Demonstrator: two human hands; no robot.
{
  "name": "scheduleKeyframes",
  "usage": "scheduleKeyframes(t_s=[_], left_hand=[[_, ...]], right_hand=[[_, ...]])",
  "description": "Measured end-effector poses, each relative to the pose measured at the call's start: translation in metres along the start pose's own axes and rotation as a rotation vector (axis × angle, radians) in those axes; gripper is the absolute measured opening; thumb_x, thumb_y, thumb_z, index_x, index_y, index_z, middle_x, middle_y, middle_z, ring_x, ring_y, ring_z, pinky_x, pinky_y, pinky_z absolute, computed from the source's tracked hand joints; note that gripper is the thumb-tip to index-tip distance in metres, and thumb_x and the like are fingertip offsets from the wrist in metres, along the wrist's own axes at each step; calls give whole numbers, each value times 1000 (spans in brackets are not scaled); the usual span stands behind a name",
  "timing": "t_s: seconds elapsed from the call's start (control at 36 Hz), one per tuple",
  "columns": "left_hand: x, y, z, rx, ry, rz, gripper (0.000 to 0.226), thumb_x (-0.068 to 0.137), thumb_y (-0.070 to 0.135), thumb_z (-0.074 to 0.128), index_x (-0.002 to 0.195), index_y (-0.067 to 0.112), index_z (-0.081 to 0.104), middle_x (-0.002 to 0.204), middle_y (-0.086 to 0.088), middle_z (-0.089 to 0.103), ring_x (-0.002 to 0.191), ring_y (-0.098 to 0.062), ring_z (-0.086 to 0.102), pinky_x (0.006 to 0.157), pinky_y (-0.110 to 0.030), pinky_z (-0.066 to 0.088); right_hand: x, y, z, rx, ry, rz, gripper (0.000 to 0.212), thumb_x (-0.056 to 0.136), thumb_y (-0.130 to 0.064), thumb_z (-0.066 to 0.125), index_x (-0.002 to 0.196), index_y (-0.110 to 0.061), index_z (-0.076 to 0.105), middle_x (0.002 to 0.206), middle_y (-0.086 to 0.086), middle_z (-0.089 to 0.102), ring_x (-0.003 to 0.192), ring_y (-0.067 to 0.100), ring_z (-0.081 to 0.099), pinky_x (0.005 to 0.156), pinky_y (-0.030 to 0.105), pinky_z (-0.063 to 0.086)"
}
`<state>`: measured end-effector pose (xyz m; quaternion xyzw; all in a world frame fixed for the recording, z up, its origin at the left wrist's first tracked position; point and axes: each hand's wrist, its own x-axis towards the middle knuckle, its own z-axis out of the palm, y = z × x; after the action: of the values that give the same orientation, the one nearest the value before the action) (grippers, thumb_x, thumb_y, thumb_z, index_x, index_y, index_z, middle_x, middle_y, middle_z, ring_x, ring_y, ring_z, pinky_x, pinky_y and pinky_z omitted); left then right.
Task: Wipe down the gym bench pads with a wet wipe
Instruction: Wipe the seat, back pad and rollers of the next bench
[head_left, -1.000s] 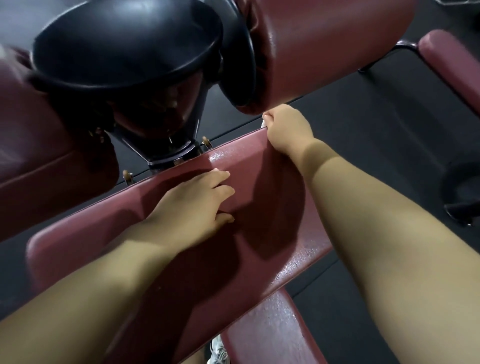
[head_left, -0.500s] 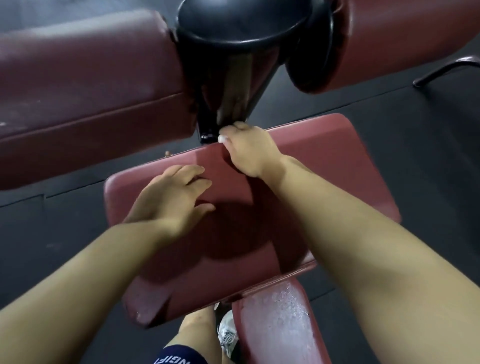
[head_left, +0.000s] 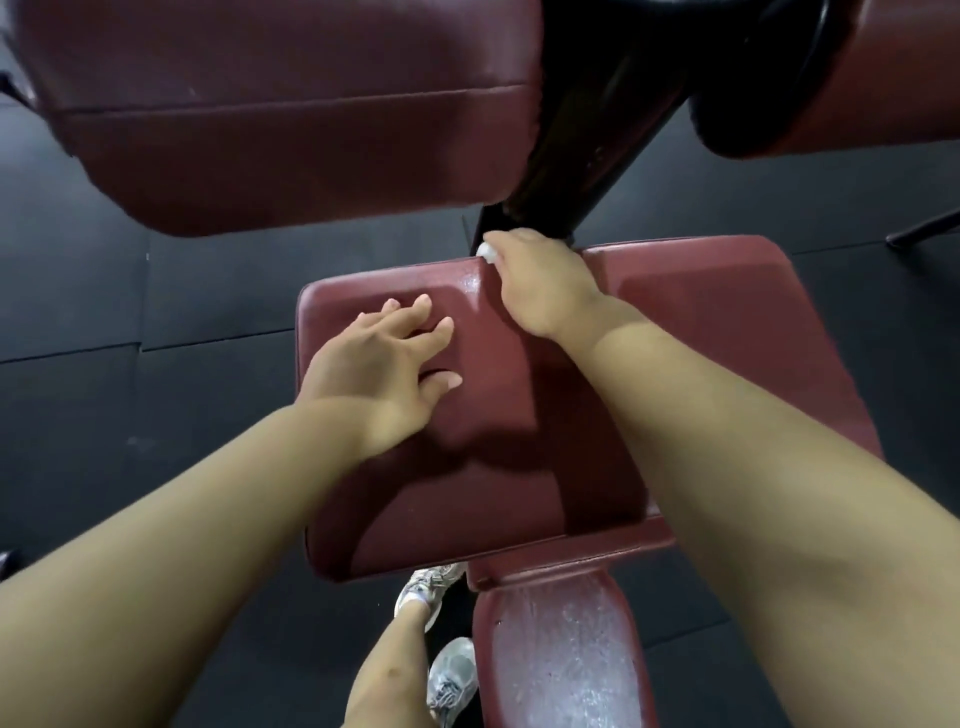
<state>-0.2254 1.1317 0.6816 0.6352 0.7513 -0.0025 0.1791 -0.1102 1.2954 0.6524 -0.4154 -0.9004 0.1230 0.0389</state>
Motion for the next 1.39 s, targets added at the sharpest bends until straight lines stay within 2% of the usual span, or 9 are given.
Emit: scheduleKeyframes(t_s=[0.19,0.33,0.44,0.58,0.81,0.94,1.11,1.28,1.39], left_hand=[[-14,-25,-19,33,-111,-3,62,90,58,42,145,32,31,155,14,14,143,-8,13,115,-32,22],[-43,-53,-10,-31,-62,21,62,91,52,46,145,26,33,155,9,19,143,-11,14,116,-29,19],[-50,-65,-4,-149,-31,91,58,92,45,50,144,22,36,156,7,19,144,-8,14,113,-20,12],[-61,-94,-12,-169,-15,142,43,90,43,54,128,22,57,143,7,42,130,-12,40,104,-28,37],[-94,-151,-15,-41,-48,51,36,91,38,53,125,27,58,134,11,47,117,-13,51,88,-36,49],[-105,-168,-12,25,-125,14,36,92,41,50,126,32,54,131,13,48,116,-13,51,84,-34,50],[-115,-174,-10,84,-180,6,37,94,45,45,129,35,50,132,12,47,119,-14,49,82,-29,44],[-130,-176,-7,109,-238,12,35,94,47,44,125,33,52,129,11,49,117,-15,50,81,-30,45],[-137,-174,-7,87,-261,21,33,93,46,46,121,30,55,125,8,51,115,-17,51,82,-32,48]], right_hand=[[0,-19,-2,45,-67,1,33,94,-9,36,121,-14,54,125,8,55,112,33,52,92,37,39],[9,-33,2,56,-81,42,15,93,-11,38,87,-21,48,108,8,58,101,32,54,76,32,33],[19,-66,12,14,-97,56,27,100,-26,33,107,-14,56,115,11,58,104,35,56,80,36,40],[30,-110,24,-15,-131,57,32,97,-23,32,117,-18,57,119,7,57,106,33,56,87,38,41],[37,-173,42,-68,-174,-94,30,98,-29,35,114,-21,59,117,4,57,106,30,56,85,36,38],[30,-201,46,-415,-259,-321,28,91,-20,48,114,-16,63,117,7,58,104,33,58,76,34,38],[2,-212,35,-646,-430,-509,32,88,-10,44,115,-16,60,119,4,55,111,29,55,115,49,14],[-52,-204,41,-621,-524,-592,27,91,-16,42,107,-23,63,100,-5,47,115,19,47,116,51,-4],[-82,-201,35,-485,-547,-657,24,87,-13,47,98,-22,66,97,-4,51,108,18,52,116,37,8]])
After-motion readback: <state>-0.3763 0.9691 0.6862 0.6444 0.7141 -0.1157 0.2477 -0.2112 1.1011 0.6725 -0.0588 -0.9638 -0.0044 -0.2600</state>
